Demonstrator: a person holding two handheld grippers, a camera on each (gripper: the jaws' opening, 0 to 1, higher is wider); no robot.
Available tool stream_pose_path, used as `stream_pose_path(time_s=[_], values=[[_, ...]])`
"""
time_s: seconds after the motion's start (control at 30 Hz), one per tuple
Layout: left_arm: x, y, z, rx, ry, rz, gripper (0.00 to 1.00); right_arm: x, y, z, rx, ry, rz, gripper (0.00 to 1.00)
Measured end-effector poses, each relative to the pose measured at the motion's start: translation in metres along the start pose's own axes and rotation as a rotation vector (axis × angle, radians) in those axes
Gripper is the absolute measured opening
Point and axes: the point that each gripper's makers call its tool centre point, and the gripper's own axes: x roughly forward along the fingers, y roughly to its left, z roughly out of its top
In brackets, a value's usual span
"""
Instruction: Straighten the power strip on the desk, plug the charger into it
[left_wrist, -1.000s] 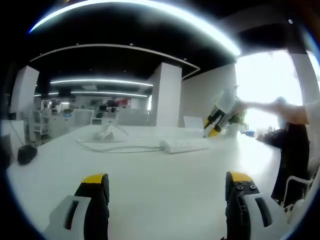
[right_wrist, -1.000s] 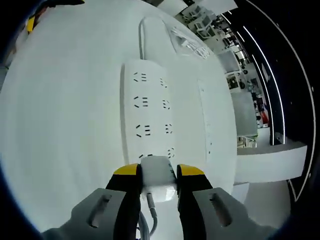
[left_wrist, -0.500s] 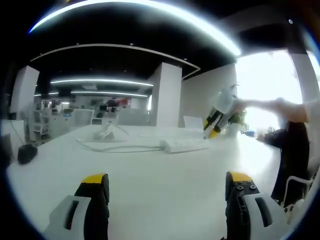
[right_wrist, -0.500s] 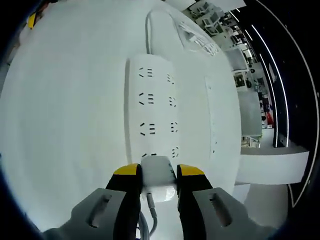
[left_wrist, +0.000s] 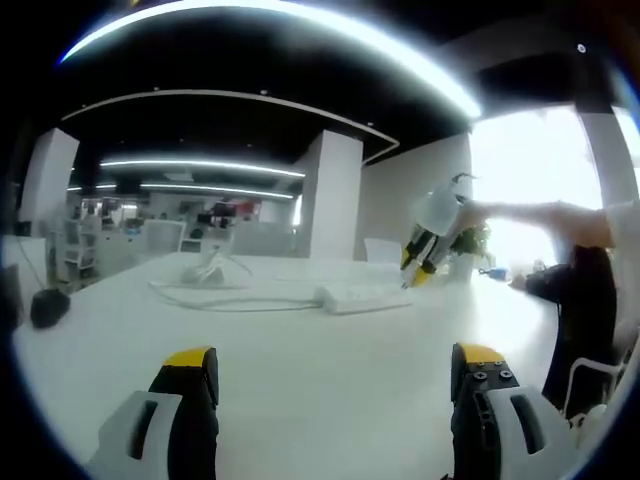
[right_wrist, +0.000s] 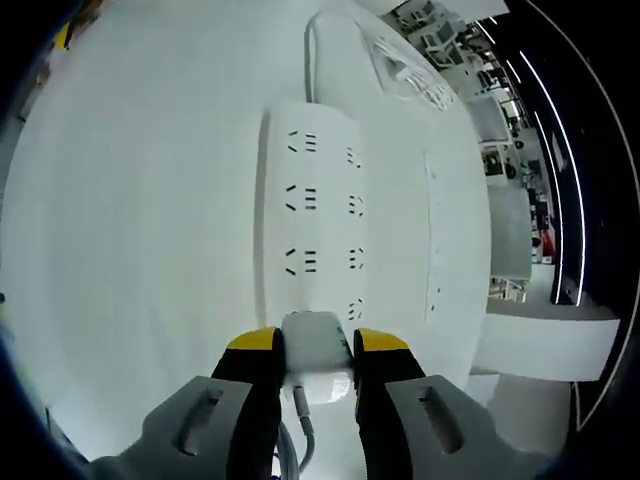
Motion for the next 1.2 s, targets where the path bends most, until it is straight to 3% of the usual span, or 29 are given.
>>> stream_pose_path(time_s=[1.2], values=[[0.0045,-0.0017,0.0013,0.004,0.007,-0.001,0.99,0.0079,-0.0015,-0.001,-0.051,0.043,0.057,0.25]])
